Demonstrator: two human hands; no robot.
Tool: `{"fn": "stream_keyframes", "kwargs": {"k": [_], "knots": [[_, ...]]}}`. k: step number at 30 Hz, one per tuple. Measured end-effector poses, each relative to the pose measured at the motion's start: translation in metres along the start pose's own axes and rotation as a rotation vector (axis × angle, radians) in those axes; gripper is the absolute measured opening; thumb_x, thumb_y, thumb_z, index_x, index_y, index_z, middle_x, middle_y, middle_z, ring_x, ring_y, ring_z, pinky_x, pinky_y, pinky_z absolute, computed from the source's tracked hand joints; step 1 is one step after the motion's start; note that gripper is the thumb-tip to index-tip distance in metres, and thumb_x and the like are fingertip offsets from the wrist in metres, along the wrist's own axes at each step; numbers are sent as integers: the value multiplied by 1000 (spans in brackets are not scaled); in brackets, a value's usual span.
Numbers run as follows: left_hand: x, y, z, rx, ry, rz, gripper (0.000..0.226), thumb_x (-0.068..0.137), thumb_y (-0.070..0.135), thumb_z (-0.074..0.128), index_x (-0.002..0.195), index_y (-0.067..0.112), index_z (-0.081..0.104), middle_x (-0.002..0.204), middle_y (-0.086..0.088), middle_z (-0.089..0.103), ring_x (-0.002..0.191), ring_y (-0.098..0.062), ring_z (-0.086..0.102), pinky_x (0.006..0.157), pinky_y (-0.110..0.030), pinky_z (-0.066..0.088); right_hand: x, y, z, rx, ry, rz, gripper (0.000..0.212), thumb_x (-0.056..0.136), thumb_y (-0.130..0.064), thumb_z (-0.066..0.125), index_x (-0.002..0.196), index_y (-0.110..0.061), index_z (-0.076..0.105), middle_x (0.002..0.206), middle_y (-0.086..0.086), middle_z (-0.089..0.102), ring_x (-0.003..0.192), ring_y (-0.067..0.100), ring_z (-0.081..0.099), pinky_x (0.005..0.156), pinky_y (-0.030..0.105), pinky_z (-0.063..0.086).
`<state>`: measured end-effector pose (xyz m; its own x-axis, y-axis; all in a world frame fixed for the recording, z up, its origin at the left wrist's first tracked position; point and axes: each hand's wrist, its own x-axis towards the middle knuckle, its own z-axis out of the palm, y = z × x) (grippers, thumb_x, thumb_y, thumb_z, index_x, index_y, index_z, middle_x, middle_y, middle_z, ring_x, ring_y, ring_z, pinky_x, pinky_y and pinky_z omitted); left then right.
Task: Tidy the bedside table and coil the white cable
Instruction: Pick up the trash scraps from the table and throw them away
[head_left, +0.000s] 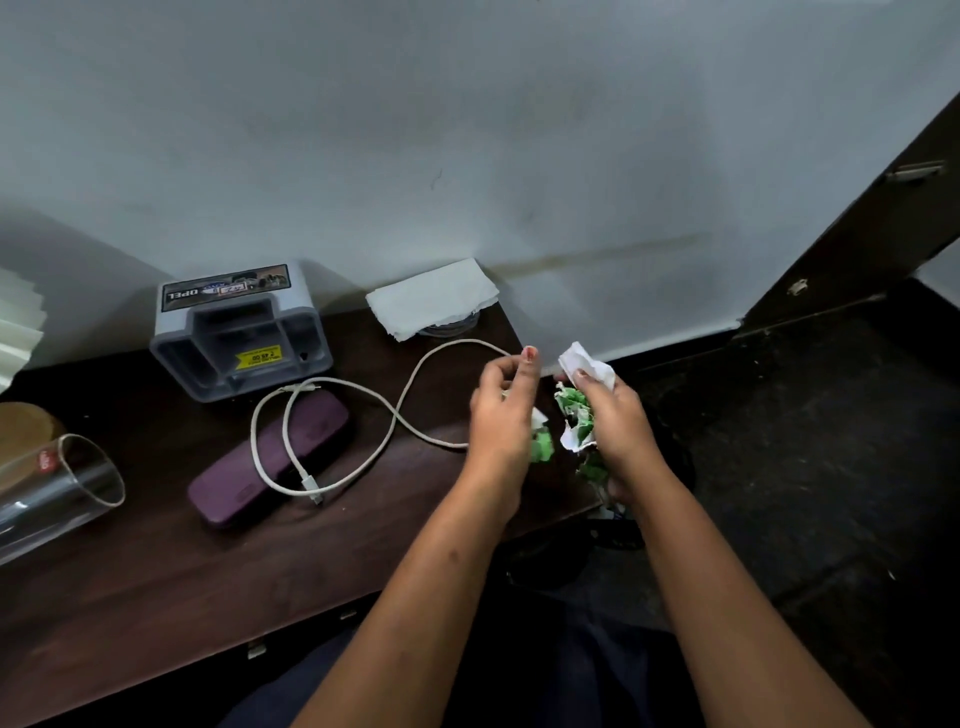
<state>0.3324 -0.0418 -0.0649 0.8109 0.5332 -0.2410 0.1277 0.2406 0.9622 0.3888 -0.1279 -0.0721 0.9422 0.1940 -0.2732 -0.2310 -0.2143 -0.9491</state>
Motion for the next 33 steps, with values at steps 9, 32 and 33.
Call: {"fn": "stream_keyframes", "kwargs": {"k": [9, 32, 33], "knots": [[0, -12, 27, -272, 177, 0, 31, 83, 47, 36, 94, 35, 63, 125, -12, 57, 118, -26, 55, 106, -46, 39, -2, -5, 41, 25, 79, 76, 27, 94, -14, 44, 72, -9, 58, 62, -1, 56, 52, 3, 55, 41, 8, 37], [20, -16, 54, -306, 38, -77, 28, 100, 20, 36, 105, 11, 61, 100, -12, 65, 90, -20, 61, 86, -30, 49, 5, -3, 22, 252, 207, 8, 16, 93, -19, 52, 90, -14, 66, 82, 0, 67, 80, 15, 65, 74, 25, 51], [17, -17, 60, -303, 5, -86, 26, 100, 19, 36, 107, 16, 61, 107, -13, 65, 94, -21, 61, 88, -31, 49, 10, -2, 15, 231, 240, 34, 16, 93, -17, 50, 92, -11, 65, 80, 1, 66, 78, 17, 64, 71, 24, 50]]}}
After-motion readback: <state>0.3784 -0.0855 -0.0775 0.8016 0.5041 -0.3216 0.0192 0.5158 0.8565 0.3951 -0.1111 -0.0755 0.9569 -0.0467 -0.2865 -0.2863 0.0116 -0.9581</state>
